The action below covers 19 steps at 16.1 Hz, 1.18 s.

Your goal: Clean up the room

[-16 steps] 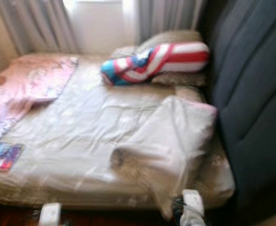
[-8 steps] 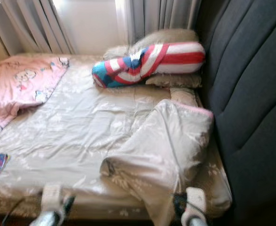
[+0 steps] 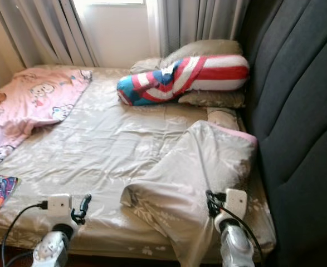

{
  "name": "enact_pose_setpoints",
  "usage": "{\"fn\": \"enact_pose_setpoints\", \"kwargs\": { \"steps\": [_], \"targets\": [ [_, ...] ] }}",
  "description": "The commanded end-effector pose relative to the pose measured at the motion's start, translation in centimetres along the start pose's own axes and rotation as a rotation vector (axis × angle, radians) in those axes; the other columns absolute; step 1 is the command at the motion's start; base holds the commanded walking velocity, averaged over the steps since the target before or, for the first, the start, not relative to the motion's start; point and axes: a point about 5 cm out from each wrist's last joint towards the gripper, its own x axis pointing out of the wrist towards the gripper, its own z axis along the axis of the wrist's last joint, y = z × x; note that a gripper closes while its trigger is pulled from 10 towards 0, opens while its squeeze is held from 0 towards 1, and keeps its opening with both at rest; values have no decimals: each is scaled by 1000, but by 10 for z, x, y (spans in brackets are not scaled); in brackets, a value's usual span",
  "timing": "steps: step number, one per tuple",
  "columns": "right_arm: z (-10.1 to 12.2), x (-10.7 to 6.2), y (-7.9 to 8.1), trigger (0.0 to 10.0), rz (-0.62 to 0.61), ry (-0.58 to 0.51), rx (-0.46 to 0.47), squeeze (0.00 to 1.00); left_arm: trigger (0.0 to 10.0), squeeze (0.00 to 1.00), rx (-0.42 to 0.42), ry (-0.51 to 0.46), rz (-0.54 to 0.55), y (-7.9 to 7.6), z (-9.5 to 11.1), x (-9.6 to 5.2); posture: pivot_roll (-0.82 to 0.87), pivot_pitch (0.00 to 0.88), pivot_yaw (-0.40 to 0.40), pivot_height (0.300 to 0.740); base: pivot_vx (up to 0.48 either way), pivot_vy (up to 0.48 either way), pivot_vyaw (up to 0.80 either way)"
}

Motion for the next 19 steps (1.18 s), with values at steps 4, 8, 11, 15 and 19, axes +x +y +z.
{"fn": "enact_pose_setpoints", "kwargs": {
  "steps": [4,8,11,15,19],
  "targets": [
    [5,-5,-8,10000,-48,-75,-7,0,10000,0,0,-92,-42,-9,16,2,-50,0,-13,740,0,0,0],
    [7,-5,-13,10000,-121,-95,26,0,10000,0,-1,-82,-55,-16,20,7,-50,0,-13,740,0,240,0],
    [8,-4,-15,10000,-129,-79,28,0,10000,0,18,-81,-72,-15,21,9,-48,0,-16,740,0,290,0],
    [8,-2,-8,10000,-99,-72,13,0,10000,0,12,-86,-76,-16,25,11,-47,0,-14,740,0,0,0],
    [6,1,-1,10000,-77,-31,-25,0,10000,0,11,-91,-75,-15,27,12,-45,9,-11,731,0,0,0]
  ]
}}
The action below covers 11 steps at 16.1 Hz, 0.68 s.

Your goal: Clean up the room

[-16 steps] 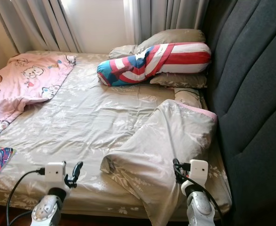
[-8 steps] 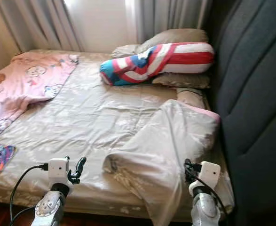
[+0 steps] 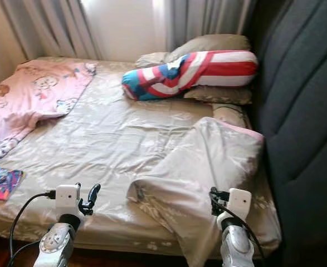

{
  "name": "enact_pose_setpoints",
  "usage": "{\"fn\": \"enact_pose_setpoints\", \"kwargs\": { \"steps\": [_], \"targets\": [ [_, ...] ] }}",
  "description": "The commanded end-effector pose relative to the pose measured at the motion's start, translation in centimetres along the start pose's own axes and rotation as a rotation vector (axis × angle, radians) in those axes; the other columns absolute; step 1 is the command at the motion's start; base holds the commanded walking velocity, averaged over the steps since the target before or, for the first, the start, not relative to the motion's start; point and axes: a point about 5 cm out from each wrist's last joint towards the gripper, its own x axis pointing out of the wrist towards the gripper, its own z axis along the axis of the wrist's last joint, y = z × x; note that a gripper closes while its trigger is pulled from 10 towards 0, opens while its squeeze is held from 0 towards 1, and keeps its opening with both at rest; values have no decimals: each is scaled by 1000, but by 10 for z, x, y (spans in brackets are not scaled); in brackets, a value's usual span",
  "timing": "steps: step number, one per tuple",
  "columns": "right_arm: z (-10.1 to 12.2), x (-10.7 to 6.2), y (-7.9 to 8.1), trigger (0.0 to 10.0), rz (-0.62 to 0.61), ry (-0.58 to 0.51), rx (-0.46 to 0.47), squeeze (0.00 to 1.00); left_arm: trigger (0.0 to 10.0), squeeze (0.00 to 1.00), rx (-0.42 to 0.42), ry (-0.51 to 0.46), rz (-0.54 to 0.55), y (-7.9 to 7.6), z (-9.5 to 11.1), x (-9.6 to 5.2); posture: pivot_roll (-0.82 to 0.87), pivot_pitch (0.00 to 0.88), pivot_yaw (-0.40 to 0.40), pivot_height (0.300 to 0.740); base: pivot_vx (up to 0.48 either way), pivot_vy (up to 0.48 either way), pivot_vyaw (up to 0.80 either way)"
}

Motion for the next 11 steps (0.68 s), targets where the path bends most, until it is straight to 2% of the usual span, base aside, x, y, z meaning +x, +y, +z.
{"fn": "enact_pose_setpoints", "kwargs": {
  "steps": [1,11],
  "targets": [
    [1,1,1,10000,13,-4,-4,0,10000,0,-2,-8,-4,1,3,2,-44,12,-11,717,0,0,0],
    [1,1,7,10000,52,-7,5,0,10000,0,-13,1,0,4,3,2,-41,24,-14,717,0,0,0]
  ]
}}
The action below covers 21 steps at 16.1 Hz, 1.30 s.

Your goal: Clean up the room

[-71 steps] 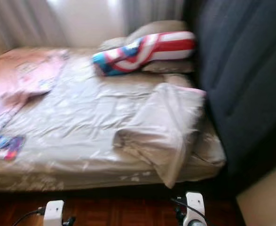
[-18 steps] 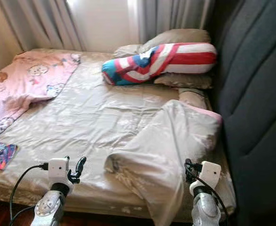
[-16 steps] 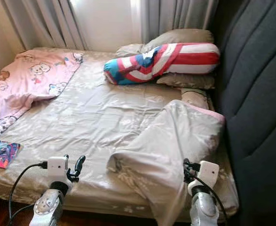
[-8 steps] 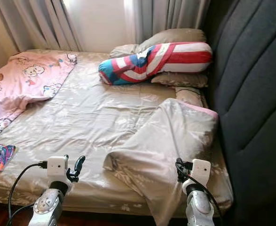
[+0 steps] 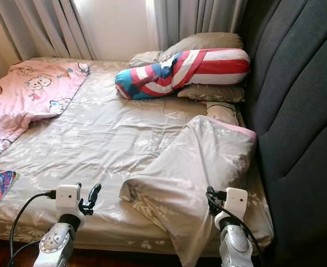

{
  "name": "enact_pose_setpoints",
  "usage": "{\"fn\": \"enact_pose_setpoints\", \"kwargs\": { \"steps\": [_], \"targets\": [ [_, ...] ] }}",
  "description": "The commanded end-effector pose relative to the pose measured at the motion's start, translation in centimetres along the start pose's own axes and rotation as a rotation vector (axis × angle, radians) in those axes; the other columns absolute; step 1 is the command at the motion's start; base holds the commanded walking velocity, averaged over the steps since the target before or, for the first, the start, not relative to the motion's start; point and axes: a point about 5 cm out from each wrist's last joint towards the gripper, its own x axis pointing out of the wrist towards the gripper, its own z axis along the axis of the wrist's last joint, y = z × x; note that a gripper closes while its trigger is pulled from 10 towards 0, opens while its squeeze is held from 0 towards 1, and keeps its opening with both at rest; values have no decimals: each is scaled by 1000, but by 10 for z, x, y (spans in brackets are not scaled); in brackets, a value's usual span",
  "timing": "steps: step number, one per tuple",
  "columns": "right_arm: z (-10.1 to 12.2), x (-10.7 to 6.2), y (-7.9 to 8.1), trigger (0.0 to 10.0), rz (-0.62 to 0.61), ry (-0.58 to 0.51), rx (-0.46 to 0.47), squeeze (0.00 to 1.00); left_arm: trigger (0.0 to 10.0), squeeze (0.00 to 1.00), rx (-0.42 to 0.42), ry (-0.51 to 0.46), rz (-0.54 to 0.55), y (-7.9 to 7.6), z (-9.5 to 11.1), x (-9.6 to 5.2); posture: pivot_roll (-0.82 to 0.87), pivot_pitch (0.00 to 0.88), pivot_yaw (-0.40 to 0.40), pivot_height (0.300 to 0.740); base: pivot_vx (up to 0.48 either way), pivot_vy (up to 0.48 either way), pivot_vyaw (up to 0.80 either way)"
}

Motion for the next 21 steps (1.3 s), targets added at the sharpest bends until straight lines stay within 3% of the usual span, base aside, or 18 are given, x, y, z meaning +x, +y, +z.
{"fn": "enact_pose_setpoints", "kwargs": {
  "steps": [1,6,12,14,21],
  "targets": [
    [-1,0,4,10000,17,8,9,0,10000,0,-9,4,9,4,3,2,-39,23,-15,717,0,0,0],
    [-7,-2,2,10000,12,41,8,0,10000,0,-4,32,25,11,-2,-2,-34,27,-17,717,0,0,0],
    [-9,-2,0,10000,-10,65,0,0,10000,0,-15,32,25,10,-1,1,-35,29,-15,717,0,478,0],
    [-11,-2,-1,10000,-29,83,14,0,10000,0,-11,30,21,10,0,1,-36,31,-14,717,0,379,-706],
    [-8,0,-1,10000,-37,72,29,0,10000,0,-8,3,5,7,5,3,-34,25,-9,717,0,0,-109]
  ]
}}
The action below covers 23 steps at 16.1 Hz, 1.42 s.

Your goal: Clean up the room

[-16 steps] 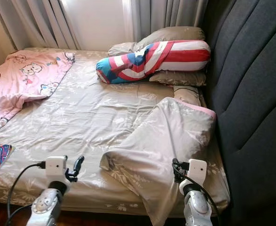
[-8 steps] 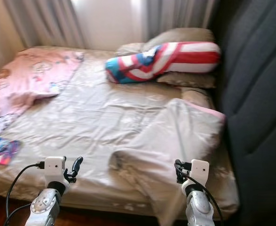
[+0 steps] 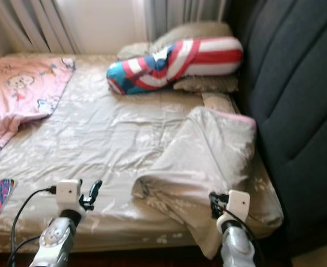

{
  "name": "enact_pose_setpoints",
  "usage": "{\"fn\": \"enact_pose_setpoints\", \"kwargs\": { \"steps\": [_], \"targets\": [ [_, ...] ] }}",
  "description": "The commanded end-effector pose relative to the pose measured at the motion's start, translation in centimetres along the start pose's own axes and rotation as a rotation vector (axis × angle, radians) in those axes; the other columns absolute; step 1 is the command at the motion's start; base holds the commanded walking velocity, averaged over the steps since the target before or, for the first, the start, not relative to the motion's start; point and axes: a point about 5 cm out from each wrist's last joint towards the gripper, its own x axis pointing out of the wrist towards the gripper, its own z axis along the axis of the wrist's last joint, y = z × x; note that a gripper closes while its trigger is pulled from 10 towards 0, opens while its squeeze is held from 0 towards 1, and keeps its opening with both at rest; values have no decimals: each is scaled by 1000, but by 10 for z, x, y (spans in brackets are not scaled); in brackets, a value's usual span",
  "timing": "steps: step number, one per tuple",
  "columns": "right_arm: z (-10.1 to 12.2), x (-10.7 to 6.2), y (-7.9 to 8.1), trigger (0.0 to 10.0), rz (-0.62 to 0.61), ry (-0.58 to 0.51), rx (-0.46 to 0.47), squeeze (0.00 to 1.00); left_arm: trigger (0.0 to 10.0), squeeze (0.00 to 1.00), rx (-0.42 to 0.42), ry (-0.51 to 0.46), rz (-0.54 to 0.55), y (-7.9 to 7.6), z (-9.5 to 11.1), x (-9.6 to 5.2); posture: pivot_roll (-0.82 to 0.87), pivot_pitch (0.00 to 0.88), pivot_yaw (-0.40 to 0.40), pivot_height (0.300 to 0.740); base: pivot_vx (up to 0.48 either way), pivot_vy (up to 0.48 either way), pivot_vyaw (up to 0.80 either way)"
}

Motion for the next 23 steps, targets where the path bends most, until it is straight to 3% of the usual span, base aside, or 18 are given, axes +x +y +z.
{"fn": "enact_pose_setpoints", "kwargs": {
  "steps": [1,5,8,20,23],
  "targets": [
    [1,1,0,10000,-3,4,9,0,10000,0,-1,8,3,3,-2,-2,-34,23,-8,717,0,0,0],
    [2,3,-3,10000,-20,17,64,0,10000,0,16,6,7,3,0,-1,-30,6,-5,717,62,0,-386],
    [4,4,-4,10000,-30,9,61,0,10000,0,17,5,8,4,0,-1,-27,5,-4,717,250,0,-756],
    [0,3,-5,10000,-13,43,43,0,10000,0,-17,-6,43,7,1,-5,-14,21,-11,717,68,0,0],
    [0,4,-5,10000,-13,48,40,0,10000,0,-17,-8,48,8,2,-4,-11,17,-10,717,299,0,-735]
  ]
}}
